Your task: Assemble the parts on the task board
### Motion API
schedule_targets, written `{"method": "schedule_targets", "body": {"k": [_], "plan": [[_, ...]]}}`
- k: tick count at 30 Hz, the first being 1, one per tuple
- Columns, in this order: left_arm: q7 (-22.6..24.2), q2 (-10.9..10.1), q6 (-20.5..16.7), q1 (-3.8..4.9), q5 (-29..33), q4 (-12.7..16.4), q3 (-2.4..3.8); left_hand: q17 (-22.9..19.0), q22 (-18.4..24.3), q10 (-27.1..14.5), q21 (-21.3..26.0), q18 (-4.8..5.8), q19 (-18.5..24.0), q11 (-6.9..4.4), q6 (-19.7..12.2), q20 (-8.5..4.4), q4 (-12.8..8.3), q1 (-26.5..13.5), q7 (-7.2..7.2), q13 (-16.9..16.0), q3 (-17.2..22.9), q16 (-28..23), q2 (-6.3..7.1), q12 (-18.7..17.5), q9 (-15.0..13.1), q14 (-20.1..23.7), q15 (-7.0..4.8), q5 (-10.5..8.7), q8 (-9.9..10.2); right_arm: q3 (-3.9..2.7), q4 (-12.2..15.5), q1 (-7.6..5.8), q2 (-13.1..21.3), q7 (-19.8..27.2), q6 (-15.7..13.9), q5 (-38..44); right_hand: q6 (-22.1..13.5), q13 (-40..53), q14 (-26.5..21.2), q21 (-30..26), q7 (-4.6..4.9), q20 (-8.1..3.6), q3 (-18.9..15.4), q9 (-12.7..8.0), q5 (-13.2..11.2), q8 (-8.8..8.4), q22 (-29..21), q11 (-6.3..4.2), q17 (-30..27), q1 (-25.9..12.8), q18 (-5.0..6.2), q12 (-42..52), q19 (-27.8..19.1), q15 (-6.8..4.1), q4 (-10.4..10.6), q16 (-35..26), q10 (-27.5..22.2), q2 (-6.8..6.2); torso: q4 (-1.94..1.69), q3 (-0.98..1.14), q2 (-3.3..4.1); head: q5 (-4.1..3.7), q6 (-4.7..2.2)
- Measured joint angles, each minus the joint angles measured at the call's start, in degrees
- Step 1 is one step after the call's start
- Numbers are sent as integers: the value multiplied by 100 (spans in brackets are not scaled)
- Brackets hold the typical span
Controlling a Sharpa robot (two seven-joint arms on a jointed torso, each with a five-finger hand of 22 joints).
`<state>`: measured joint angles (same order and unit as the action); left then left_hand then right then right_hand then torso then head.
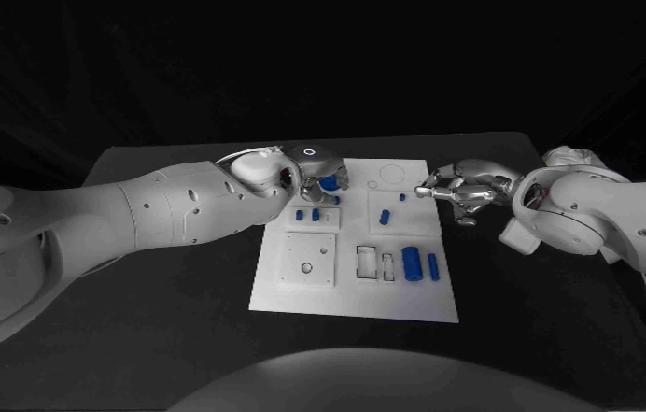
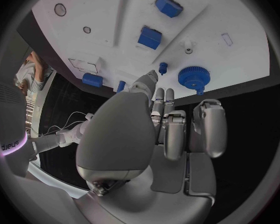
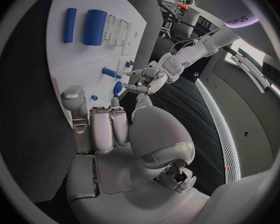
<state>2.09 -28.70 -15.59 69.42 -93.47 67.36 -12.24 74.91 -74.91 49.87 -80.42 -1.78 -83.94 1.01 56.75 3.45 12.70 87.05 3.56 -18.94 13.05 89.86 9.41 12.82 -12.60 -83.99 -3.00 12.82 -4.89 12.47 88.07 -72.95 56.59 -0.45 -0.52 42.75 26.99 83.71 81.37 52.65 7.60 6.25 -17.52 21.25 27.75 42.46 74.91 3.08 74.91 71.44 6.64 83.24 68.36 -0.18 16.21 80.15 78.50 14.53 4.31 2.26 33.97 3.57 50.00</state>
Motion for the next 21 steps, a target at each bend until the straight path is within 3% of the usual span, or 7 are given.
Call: {"method": "schedule_targets", "body": {"k": [13, 21], "plan": [[47, 51, -11, -42, -92, -104, 2, 0, 0, 318, 0, 0, -21, -9, 222, -20, -89, 53, -1, 312, 267, 0, -53, -117, 63, 0, 0, 332, -21, 1, 8, 0, 17, 6, -3, 0, 0, 0, 0, -23, 0, -21, 0, 0, 0, 0, -1, 2, -1, 8, -1, 1, -21, 0, 0, 0, -1, 8, -7, 1, -7, -17, 0], [84, 92, -8, -71, -109, -142, 2, -1, 0, 399, 23, 0, -20, -11, 262, -20, -124, 75, -1, 396, 334, 0, -75, -153, 79, 0, 1, 393, -21, 0, 3, 0, 7, 6, -2, 0, 0, 0, 0, -24, 0, -21, 0, 0, 0, 0, -1, 11, -1, 8, -1, 12, -21, 0, 0, 0, -11, 8, -5, -1, -8, -18, 0]]}}
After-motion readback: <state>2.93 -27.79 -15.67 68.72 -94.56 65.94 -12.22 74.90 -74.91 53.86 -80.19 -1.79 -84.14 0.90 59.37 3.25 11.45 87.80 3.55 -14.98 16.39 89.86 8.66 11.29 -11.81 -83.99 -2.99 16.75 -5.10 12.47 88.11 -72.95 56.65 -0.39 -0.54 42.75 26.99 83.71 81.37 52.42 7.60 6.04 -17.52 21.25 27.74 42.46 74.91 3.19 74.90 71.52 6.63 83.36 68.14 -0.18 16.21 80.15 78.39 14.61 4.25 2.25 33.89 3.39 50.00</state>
